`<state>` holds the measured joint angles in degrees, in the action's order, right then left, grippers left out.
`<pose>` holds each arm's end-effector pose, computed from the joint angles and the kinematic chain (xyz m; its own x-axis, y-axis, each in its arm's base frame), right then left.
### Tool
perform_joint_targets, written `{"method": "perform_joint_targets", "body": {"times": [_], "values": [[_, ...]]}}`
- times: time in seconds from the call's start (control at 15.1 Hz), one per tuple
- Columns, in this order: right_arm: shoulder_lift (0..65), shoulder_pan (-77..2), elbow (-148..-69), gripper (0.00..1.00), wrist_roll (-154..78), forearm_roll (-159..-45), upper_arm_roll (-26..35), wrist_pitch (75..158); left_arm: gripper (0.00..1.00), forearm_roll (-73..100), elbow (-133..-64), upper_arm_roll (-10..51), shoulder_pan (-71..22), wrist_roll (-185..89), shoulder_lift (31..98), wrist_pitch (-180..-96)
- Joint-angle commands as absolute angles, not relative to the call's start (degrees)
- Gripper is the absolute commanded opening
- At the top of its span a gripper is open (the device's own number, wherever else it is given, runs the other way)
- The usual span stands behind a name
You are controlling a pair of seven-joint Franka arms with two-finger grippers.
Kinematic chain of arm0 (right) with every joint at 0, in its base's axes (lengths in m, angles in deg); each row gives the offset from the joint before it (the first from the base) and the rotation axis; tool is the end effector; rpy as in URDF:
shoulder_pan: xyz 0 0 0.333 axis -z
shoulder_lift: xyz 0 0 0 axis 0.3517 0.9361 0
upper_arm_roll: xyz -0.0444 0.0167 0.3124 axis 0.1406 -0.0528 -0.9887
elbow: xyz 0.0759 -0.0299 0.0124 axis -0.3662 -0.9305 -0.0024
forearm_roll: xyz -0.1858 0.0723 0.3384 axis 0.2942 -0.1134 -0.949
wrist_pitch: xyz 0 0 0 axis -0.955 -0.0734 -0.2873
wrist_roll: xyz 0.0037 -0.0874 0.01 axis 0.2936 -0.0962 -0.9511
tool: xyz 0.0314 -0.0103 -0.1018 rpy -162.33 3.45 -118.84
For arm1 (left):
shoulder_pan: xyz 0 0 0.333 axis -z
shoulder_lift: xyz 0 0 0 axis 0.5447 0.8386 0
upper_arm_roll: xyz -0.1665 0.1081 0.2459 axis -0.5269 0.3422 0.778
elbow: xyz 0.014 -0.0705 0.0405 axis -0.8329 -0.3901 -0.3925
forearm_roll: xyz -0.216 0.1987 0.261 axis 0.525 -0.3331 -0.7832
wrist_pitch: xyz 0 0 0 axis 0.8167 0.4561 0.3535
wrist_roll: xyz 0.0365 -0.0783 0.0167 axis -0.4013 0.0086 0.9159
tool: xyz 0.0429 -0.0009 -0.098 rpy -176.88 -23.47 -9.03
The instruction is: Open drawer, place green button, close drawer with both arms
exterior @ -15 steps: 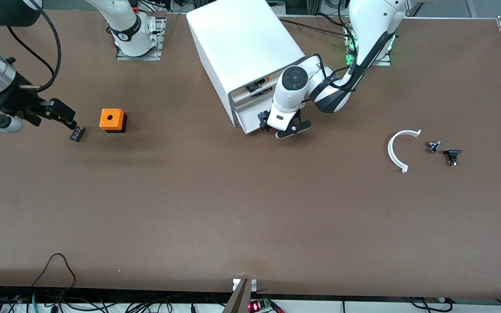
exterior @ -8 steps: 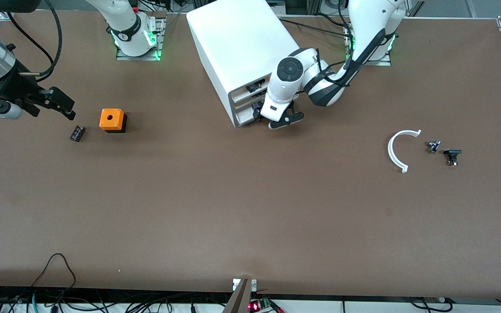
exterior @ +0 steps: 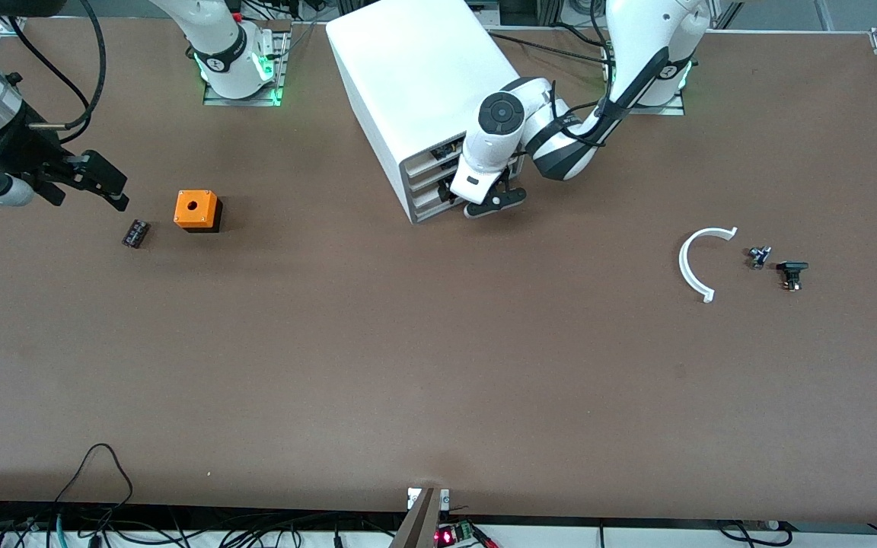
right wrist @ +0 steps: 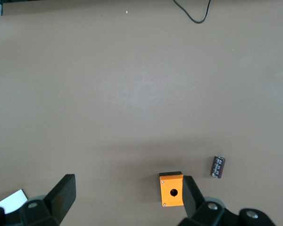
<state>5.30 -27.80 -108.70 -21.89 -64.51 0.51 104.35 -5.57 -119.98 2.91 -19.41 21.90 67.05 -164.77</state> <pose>0.5532 0.0548 0.6036 0.9871 -0.0867 0.1343 -0.0856 -0.9962 -0.0143 0.3798 -0.4399 0.2242 0.9145 0.3703 -0.1631 0.3837 -0.9215 0.0597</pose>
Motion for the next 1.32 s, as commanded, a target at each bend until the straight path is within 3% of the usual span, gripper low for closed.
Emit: {"method": "perform_joint_targets", "body": {"times": [0.0,0.46,0.53,0.59,0.93,1.12,1.26], "values": [[8.8,-27.45,-103.19,1.0,-22.85,-63.93,0.68,101.11,1.0,-6.23,-121.03,1.13,-19.91,24.08,65.99,-164.69],[9.25,-27.01,-102.64,1.0,-22.58,-63.93,0.69,100.04,1.0,-6.67,-119.72,1.22,-22.45,21.11,64.94,-162.86],[9.25,-23.7,-102.64,1.0,-22.76,-64.19,-0.71,100.13,1.0,-6.67,-118.32,1.22,-23.42,18.39,64.33,-160.41],[9.17,-21.75,-102.47,1.0,-22.85,-64.02,-4.11,100.05,1.0,-6.67,-116.48,1.22,-24.56,15.15,63.89,-156.21],[8.46,-21.74,-102.12,1.0,-22.76,-64.02,-4.49,99.17,1.0,-6.93,-100.85,1.22,-29.65,-0.93,63.27,-130.63],[8.46,-16.83,-102.03,1.0,-22.41,-64.54,-10.36,99.17,1.0,-7.11,-92.66,1.3,-33.0,-11.66,62.13,-119.81],[8.29,-16.99,-102.03,1.0,-22.06,-64.54,-10.48,98.99,1.0,-7.2,-89.4,1.57,-35.45,-19.21,60.38,-116.37]]}}
